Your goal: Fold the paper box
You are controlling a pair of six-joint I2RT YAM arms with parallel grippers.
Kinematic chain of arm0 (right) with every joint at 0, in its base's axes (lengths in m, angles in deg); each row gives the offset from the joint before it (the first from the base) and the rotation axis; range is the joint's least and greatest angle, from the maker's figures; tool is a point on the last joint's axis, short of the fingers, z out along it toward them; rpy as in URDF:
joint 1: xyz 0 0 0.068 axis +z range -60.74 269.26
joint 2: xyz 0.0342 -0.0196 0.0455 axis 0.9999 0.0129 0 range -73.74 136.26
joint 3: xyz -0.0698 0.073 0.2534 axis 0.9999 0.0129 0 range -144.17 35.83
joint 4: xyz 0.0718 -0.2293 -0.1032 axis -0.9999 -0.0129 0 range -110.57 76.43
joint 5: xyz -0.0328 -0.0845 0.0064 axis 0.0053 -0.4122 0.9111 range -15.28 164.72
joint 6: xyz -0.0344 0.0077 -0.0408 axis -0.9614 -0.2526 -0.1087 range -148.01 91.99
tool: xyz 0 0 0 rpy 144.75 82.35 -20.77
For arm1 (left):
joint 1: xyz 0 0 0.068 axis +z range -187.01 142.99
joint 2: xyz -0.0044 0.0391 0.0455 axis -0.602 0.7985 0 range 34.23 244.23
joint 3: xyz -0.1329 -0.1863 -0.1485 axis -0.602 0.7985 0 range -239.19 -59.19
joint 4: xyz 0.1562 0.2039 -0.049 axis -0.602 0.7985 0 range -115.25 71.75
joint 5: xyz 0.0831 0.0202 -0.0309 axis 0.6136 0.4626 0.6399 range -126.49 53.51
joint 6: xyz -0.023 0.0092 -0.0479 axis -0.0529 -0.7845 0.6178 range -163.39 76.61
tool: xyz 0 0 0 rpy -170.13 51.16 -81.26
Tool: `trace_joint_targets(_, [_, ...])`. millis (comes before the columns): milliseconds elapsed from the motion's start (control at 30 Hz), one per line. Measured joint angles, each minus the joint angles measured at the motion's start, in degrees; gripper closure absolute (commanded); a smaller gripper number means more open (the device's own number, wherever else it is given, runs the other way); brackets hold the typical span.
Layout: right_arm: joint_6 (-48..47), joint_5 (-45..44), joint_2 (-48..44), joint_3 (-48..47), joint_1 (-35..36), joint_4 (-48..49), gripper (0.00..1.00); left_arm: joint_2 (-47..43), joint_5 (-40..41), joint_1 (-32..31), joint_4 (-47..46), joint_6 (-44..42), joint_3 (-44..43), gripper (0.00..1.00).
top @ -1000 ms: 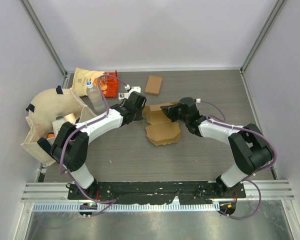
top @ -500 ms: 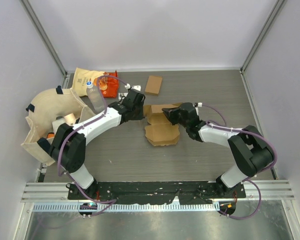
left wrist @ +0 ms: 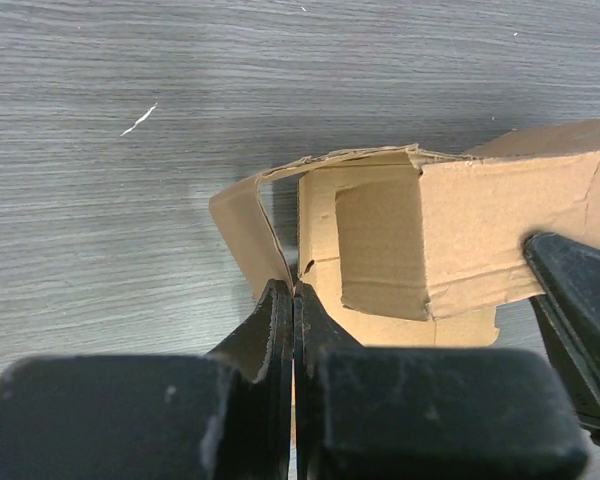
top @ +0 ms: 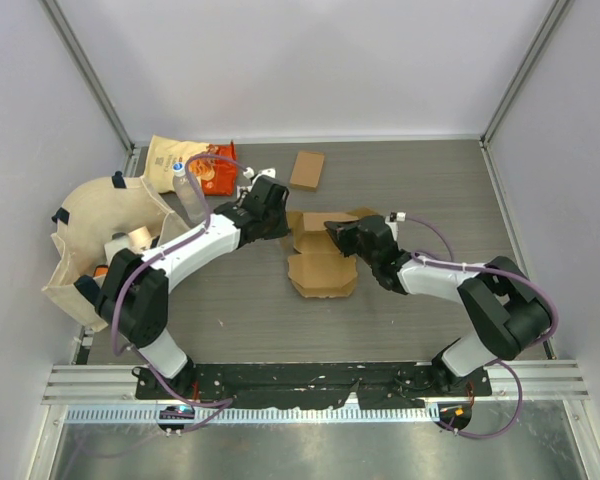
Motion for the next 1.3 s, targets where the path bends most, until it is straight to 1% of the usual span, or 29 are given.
trace_joint_targets(167, [0.24,-1.57,0.00,1.57,1.31,2.54,0.99,-0.39,-1.29,0.07,-0.09,1.84,0.00,1.00])
trace_joint_targets(333, [0.59,-2.58,-0.02,1.81,1.66,3.48,0.99,-0.48,-5.31,0.07,-1.75,4.24,0.57,1.00])
trace_joint_targets(400, [0.66,-3.19,-0.02,1.88,1.66,3.61,0.99,-1.31,-6.91,0.02,-4.87,5.05,2.86,1.00])
trace_joint_targets(567, [1.16,-3.43,-0.55,3.58,2.05,3.91,0.99,-5.35,-10.95,-0.22,-14.40,6.03,12.09,1.00])
trace_joint_targets(767, [1.99,-4.50,-1.22,4.83,2.36,4.61,0.99,-5.35,-14.25,-2.93,-21.22,5.33,15.28,1.00])
trace_joint_targets(933, [2.19,-4.61,-3.32,6.91,2.80,5.09,0.99,-5.35,-14.29,-6.23,-27.89,3.85,19.23,1.00])
trace_joint_targets(1033, [2.14,-4.57,-5.01,8.00,3.19,4.81,0.99,-5.35,-14.08,-6.78,-31.32,3.15,22.21,1.00])
trace_joint_targets(1133, [1.95,-4.63,-5.68,8.90,3.32,4.92,0.99,-5.35,-14.16,-6.84,-32.50,2.91,23.50,0.91])
trace_joint_targets(1167, [1.92,-4.66,-5.77,9.35,3.39,5.25,0.99,-5.35,-14.12,-6.86,-32.63,2.78,23.50,0.81])
trace_joint_targets(1233, [1.92,-4.74,-5.90,10.60,3.61,6.60,0.99,-5.35,-14.25,-6.86,-32.59,2.36,23.50,0.70])
trace_joint_targets(1267, [1.90,-4.70,-6.01,11.15,3.67,7.23,0.99,-5.35,-14.38,-6.88,-32.74,2.08,23.50,0.60])
trace_joint_targets(1300, [1.88,-4.68,-6.05,11.74,3.87,8.15,0.99,-5.35,-14.47,-6.88,-32.92,1.77,23.50,0.56])
